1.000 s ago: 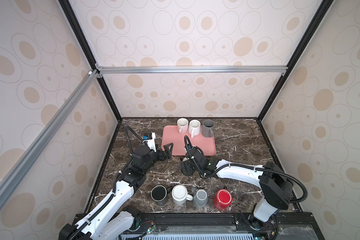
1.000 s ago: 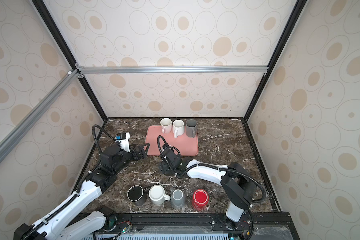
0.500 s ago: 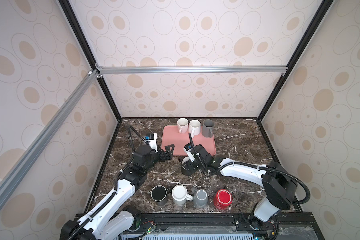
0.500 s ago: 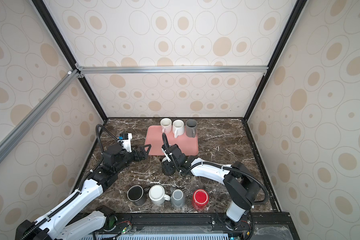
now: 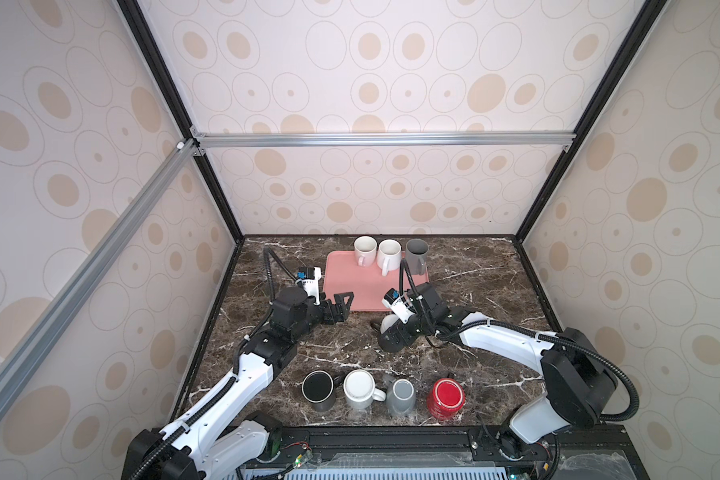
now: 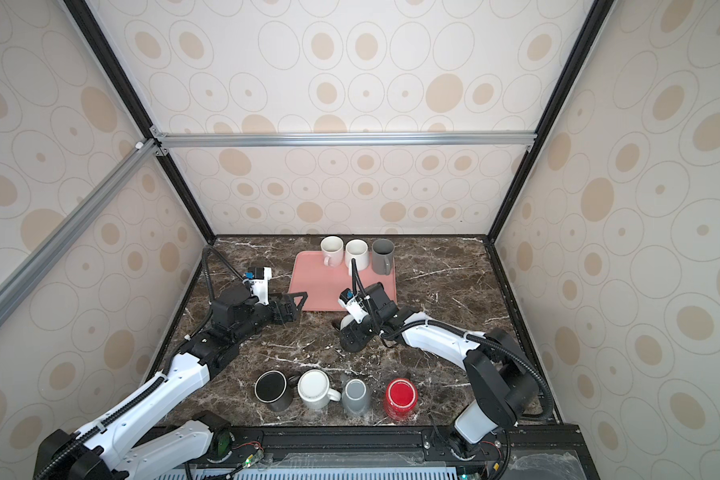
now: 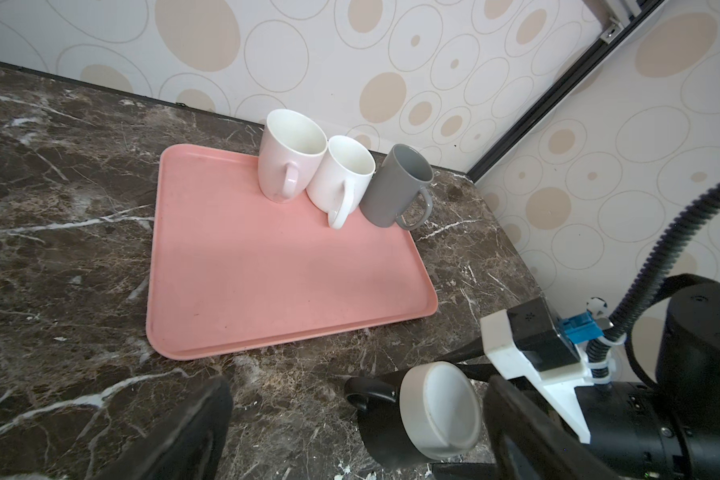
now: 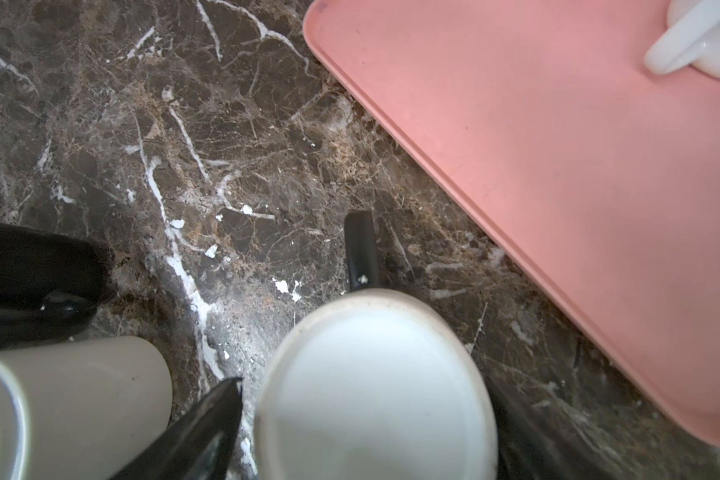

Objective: Turn the mug right side up
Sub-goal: 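Lift the black mug with the right gripper toward the left gripper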

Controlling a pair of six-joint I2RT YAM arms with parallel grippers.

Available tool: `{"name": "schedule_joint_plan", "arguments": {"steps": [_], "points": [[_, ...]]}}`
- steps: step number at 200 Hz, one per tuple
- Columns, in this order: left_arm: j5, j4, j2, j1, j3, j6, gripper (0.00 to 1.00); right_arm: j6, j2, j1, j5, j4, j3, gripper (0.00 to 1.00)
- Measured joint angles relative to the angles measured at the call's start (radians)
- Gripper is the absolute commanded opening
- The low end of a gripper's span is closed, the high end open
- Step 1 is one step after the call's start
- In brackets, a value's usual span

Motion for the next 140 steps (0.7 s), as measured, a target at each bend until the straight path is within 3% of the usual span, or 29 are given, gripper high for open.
{"name": "schedule_joint_plan", "arguments": {"steps": [48,88,117,140], "points": [[-0.001,-0.012,0.051,-0.05,0.017,0.037,0.93,0.105,-0.059,0.001,0.113,0.01,-0.104,0.91],[-0.006,-0.012,0.196,-0.182,0.044,0.086,0.92,0.201,-0.124,-0.002,0.198,0.01,-0.157,0.92],[-0.017,0.019,0.297,-0.26,0.045,0.127,0.92,0.256,-0.136,-0.032,0.226,0.017,-0.181,0.92],[-0.028,0.072,0.346,-0.272,0.046,0.158,0.9,0.279,-0.174,-0.051,0.226,0.017,-0.208,0.92]]}}
